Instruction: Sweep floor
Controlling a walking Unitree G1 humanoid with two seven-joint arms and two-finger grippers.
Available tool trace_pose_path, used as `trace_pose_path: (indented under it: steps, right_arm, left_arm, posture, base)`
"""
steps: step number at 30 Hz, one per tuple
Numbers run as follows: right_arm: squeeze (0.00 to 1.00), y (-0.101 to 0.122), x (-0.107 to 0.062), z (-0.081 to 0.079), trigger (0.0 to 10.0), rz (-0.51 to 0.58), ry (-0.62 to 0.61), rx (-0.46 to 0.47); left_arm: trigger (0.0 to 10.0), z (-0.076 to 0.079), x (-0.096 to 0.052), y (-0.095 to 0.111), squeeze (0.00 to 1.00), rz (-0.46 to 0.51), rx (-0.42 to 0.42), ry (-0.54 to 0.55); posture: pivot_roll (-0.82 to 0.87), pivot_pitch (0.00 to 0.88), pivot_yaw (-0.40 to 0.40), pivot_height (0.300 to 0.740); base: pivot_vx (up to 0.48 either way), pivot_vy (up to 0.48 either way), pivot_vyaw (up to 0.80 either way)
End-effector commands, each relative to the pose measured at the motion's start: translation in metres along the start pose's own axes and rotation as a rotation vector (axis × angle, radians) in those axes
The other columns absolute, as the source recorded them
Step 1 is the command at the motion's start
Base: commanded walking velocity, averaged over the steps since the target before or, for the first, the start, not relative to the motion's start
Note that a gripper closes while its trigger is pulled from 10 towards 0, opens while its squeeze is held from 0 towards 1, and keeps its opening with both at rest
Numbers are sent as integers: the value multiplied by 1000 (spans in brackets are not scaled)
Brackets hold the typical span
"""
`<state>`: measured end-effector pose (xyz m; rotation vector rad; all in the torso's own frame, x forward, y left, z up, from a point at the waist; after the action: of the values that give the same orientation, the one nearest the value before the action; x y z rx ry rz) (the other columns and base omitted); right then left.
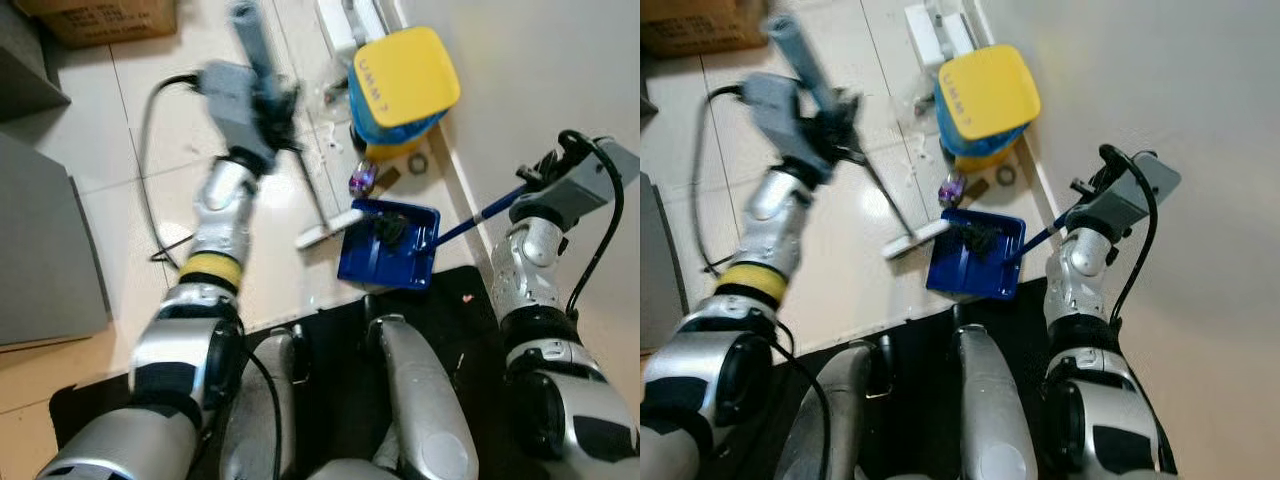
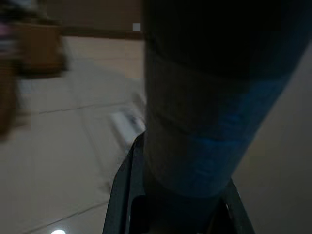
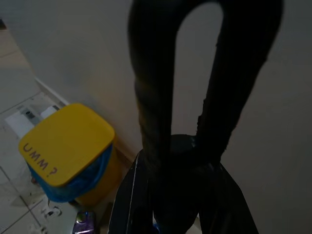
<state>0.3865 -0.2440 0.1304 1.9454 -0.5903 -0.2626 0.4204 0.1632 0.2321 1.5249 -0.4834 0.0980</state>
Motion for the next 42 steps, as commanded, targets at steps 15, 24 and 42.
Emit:
trace_pose_path:
  steps: [15,24,42]
  right_arm:
    - [0,-42,-10,18,10000,-209,20,96]
    - [0,-47,-13,37,10000,-229,-36,105]
    - [0,-88,-36,40,10000,-470,108,-47]
  left_arm:
    - [10000,-57,-64,-14,0,-187,157,219]
    - [10000,-84,-129,-63,0,-358,8,438]
    - [10000,-40,-152,-131,0,-619,210,327]
  posture:
    - [114,148,-49,740]
    - [126,110,-45,740]
    - [96,100,-8,740]
  base:
    - [0,0,0]
    - [0,0,0]
    - [0,0,0]
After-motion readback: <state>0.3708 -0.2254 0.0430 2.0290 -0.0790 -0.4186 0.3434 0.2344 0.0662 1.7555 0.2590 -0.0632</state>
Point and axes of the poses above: a point about 5 cm out from each wrist's last joint towards the gripper, its own x axis pointing out of the wrist towards the gripper, its own y axis along the axis of the wrist's last joint, z = x × y, the point moved 4 cm from there along x, pointing out of the wrist towards the gripper, and after that the axes turned 9 degrees about x, right-handed, at the moved point
